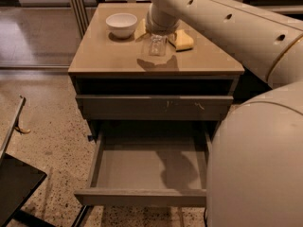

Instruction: Place water bottle into middle drawer

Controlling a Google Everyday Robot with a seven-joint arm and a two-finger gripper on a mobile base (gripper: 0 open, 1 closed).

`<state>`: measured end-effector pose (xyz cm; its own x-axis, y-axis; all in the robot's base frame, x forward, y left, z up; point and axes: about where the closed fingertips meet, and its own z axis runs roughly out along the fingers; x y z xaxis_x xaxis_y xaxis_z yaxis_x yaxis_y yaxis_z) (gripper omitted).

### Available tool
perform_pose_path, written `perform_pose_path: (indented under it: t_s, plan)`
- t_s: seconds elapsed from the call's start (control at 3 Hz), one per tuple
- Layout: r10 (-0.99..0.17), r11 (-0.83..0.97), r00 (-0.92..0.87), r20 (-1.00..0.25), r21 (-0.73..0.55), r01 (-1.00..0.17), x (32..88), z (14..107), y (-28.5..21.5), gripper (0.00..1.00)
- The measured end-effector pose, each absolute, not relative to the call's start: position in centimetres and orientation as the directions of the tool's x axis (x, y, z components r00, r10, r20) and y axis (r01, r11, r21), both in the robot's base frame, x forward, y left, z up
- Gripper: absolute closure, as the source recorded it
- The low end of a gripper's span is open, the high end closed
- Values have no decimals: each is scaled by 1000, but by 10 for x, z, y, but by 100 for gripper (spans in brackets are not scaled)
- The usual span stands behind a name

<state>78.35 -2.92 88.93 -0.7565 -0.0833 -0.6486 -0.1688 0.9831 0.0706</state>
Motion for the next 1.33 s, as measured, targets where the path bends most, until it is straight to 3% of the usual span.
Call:
perform_pose_path:
  t_s: [0.67,1.33]
  plan:
    - [-68,991,-781,-621,50,-126,800,871,-38,20]
    - [-46,990,-807,-589,82,-116,823,846,-23,24]
